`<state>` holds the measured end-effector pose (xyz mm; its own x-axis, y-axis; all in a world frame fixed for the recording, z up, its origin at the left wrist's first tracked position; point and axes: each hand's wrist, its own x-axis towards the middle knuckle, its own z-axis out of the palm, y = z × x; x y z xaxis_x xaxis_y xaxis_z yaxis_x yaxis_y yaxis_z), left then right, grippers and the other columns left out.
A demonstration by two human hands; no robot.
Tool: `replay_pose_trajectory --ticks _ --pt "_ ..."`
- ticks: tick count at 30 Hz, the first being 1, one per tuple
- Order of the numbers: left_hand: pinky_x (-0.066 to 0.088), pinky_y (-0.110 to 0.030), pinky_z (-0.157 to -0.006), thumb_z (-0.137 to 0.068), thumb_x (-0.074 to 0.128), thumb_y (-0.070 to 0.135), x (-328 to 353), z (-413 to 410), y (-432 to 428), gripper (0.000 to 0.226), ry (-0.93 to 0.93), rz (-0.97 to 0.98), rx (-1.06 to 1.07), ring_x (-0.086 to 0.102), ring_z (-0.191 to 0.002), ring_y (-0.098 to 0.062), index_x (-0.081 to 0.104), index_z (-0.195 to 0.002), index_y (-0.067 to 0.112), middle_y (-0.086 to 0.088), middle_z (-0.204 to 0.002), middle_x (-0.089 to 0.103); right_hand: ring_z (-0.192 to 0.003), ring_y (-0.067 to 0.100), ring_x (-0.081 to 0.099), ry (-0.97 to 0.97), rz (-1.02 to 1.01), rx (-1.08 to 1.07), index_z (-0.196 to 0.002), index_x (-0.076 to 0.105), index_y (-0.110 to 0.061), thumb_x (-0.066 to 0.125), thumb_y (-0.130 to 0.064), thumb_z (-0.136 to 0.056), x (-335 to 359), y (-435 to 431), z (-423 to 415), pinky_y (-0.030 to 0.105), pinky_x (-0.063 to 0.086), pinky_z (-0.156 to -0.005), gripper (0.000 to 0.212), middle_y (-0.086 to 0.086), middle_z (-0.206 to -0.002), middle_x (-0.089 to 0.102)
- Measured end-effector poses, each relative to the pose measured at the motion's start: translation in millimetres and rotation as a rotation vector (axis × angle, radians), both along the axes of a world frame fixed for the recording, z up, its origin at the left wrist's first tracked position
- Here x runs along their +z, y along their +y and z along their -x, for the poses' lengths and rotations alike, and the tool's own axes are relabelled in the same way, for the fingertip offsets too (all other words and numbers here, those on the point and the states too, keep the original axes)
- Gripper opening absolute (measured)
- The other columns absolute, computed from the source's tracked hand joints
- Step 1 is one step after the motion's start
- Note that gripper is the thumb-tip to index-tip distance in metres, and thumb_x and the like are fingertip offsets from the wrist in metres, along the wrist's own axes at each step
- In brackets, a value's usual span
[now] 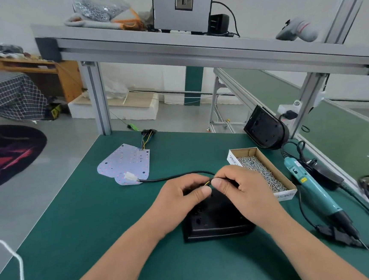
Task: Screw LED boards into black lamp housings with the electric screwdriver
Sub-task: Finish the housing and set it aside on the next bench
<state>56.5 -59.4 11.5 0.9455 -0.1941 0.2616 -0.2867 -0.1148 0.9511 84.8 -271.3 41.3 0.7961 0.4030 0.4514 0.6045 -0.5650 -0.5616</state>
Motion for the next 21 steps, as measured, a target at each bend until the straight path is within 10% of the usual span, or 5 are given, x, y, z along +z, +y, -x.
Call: replay_pose_trajectory --ticks 10,21 --pt "0.027 -0.009 -0.117 -0.099 0.062 0.037 -13.3 -4.3 13.5 0.026 0.007 -0.317 -0.032 0.034 -0.138 0.026 0.072 -0.122 0.043 0.025 -0.123 0.072 -0.073 0.012 0.055 -0.092 0.003 -0.122 -0.080 0.059 -0.027 0.059 -0.040 -0.099 -13.8 11.0 6.1 0.036 0.046 -0.063 0.023 -0.012 -0.075 0.058" --pt "0.019 -0.028 -0.127 -0.095 0.065 0.039 -9.7 -2.2 18.2 0.022 0.145 -0.299 -0.038 0.020 -0.154 0.009 0.078 -0.112 0.043 0.021 -0.155 0.053 -0.072 0.017 0.055 -0.047 -0.161 -0.134 -0.077 0.060 -0.027 0.062 -0.034 -0.098 -17.9 14.9 7.1 0.034 0.046 -0.065 0.022 -0.008 -0.072 0.059"
